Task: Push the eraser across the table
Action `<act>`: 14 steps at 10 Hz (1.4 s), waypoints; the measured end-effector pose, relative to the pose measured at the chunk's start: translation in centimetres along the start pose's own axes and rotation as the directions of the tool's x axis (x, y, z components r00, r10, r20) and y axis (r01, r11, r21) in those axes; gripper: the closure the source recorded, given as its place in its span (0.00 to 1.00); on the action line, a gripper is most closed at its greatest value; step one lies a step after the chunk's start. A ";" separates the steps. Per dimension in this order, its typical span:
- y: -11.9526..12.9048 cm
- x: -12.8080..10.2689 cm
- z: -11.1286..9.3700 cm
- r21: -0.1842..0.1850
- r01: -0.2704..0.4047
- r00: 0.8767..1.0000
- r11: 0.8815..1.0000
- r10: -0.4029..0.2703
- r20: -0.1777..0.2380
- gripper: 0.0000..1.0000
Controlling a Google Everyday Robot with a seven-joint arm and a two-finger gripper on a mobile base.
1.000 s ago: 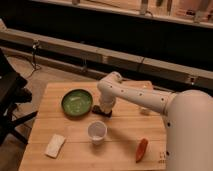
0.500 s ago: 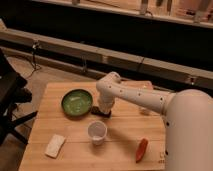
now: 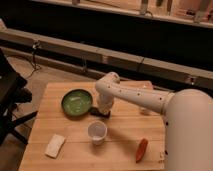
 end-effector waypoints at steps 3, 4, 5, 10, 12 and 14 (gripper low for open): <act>-0.2 -0.4 0.0 -0.002 0.023 1.000 1.000 -0.023 0.006 1.00; -0.3 -0.4 0.0 -0.003 0.028 1.000 1.000 -0.028 0.007 1.00; -0.3 -0.5 0.0 -0.003 0.033 0.999 0.999 -0.033 0.008 1.00; -0.6 -1.1 -0.1 -0.006 0.066 0.998 0.998 -0.066 0.015 1.00; -0.6 -1.3 -0.1 -0.006 0.077 0.997 0.997 -0.077 0.017 1.00; -0.9 -1.7 -0.1 -0.007 0.094 0.995 0.996 -0.094 0.021 1.00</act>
